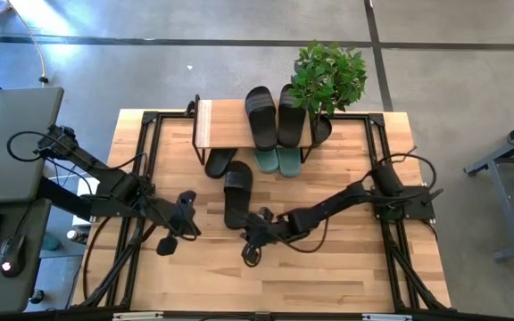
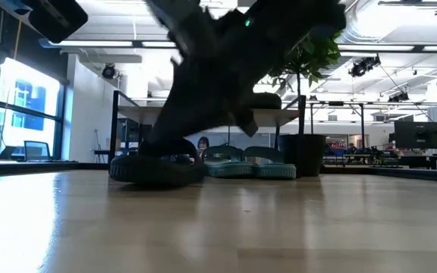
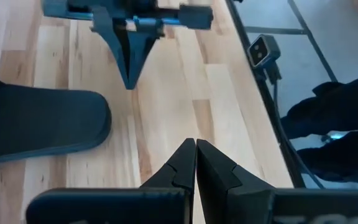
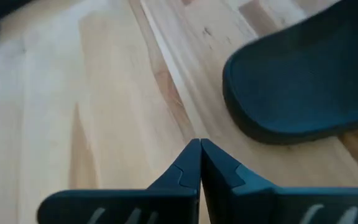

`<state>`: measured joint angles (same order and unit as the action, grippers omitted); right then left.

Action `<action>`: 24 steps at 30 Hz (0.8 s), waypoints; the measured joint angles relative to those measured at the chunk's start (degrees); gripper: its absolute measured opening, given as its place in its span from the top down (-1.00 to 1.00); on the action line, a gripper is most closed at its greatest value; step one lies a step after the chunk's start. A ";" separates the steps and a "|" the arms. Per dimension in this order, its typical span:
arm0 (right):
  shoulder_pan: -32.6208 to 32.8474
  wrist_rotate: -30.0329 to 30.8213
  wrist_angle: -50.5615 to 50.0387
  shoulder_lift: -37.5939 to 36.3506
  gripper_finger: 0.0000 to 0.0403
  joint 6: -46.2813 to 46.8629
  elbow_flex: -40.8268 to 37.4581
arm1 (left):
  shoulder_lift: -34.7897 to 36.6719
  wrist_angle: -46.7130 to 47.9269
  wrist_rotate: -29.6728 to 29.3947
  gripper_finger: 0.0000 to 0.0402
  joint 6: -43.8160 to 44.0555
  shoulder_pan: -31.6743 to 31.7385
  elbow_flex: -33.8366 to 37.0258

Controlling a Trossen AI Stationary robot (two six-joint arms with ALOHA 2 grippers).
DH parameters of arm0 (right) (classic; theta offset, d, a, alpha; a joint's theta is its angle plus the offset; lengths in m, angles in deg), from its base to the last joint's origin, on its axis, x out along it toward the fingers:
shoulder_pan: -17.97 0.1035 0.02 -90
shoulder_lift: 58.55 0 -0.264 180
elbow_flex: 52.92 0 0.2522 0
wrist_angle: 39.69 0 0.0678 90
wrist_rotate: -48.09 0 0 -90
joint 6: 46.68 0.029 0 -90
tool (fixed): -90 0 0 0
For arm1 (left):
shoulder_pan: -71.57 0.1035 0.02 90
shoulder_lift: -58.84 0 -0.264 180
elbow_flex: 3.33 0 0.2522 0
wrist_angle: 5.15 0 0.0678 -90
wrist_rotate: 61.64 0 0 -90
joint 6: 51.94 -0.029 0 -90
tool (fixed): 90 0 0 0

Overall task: Pick and place slides into the shelf
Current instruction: Put the black slipper under the shelf

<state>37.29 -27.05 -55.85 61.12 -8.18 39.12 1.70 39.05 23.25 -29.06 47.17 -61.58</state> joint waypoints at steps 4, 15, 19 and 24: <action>-0.76 -0.32 -0.46 2.50 1.00 0.00 2.69 | 0.00 -0.09 -0.07 0.99 0.03 0.01 0.00; -2.61 1.70 -3.00 8.38 1.00 3.76 8.31 | -0.17 -0.12 -0.37 0.99 -0.12 0.01 -0.02; -3.77 2.58 -3.35 8.37 1.00 4.38 8.31 | -0.17 -0.09 -0.44 0.99 -0.12 -0.01 0.00; -6.35 2.68 -4.91 8.37 1.00 3.85 8.31 | -0.17 -0.08 -0.50 0.99 -0.18 0.01 -0.02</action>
<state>30.95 -24.37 -60.76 69.49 -4.32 47.43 1.52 38.97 22.75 -29.24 47.19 -61.60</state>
